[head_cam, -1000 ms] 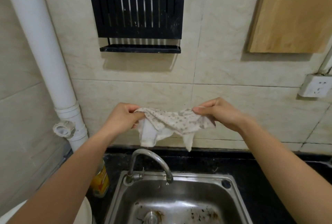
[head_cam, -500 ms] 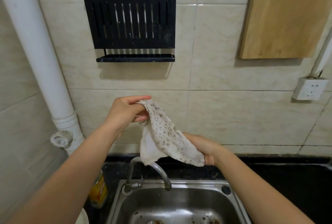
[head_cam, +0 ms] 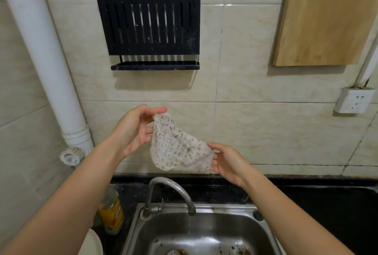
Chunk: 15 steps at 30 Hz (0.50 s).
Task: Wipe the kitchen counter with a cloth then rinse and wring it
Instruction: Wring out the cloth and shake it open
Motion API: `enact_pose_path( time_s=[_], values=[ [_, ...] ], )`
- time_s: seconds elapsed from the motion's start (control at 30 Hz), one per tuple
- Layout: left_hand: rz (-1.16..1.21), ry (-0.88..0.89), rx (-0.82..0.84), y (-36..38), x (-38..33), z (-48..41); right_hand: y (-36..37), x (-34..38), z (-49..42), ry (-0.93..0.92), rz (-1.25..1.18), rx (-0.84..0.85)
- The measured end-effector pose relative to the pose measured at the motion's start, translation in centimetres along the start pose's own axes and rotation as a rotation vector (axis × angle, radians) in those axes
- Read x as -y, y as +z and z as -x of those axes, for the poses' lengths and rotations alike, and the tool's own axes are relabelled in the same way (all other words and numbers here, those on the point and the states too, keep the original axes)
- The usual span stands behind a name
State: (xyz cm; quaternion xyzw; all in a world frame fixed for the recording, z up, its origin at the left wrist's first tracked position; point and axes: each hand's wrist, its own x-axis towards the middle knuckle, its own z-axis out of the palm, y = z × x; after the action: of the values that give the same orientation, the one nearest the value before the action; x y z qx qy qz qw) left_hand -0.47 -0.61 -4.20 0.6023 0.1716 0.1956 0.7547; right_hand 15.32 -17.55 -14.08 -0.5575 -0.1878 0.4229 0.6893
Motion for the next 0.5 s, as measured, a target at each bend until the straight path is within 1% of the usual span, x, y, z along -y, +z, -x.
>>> enact_pose_path(
  time_s=[0.1,0.17,0.23,0.3,0.37,0.5],
  values=[
    [-0.391,0.037,-0.106,-0.7,-0.1,-0.4,-0.2,1.6,0.0,-0.158,-0.034,-0.151],
    [-0.592,0.065,-0.178,-0.8,-0.2,-0.6,-0.5,3.2,-0.1,-0.275,-0.056,-0.236],
    [-0.697,0.113,-0.246,-0.7,-0.5,-0.9,-0.5,5.1,0.1,-0.37,-0.069,-0.257],
    [-0.744,0.156,-0.312,-0.6,-1.2,-1.2,-0.3,7.1,0.2,-0.445,-0.025,-0.236],
    [-0.791,0.206,-0.342,-0.8,-2.3,-1.6,0.3,9.4,0.6,-0.507,0.12,-0.219],
    [-0.896,0.354,-0.333,-1.1,-5.0,-2.1,1.2,13.5,1.4,-0.559,0.733,-0.259]
  ],
)
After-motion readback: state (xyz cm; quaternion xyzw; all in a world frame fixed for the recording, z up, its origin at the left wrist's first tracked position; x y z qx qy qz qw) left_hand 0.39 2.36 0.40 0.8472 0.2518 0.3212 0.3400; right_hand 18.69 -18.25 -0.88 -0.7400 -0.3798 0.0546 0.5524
